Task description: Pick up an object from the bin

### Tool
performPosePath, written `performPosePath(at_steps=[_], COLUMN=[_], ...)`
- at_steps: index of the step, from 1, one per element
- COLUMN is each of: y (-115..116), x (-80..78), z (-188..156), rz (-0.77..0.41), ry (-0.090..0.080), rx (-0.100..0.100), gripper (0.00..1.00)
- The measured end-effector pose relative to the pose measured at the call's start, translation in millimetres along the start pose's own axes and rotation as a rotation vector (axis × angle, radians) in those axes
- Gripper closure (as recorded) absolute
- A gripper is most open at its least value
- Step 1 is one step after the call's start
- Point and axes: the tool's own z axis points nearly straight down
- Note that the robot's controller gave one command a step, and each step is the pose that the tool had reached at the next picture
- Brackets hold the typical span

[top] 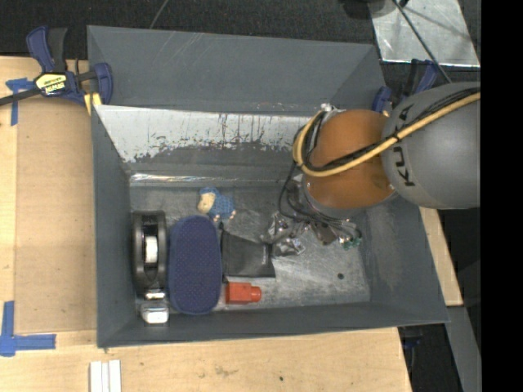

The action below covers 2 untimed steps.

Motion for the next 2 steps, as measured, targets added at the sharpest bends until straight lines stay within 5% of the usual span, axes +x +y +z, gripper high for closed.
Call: performPosePath(at_steps=[2], y=[1], x=[6.2], z=[-200], rz=[0.03], ry=[0.004], rx=[0.001], gripper=[1.0])
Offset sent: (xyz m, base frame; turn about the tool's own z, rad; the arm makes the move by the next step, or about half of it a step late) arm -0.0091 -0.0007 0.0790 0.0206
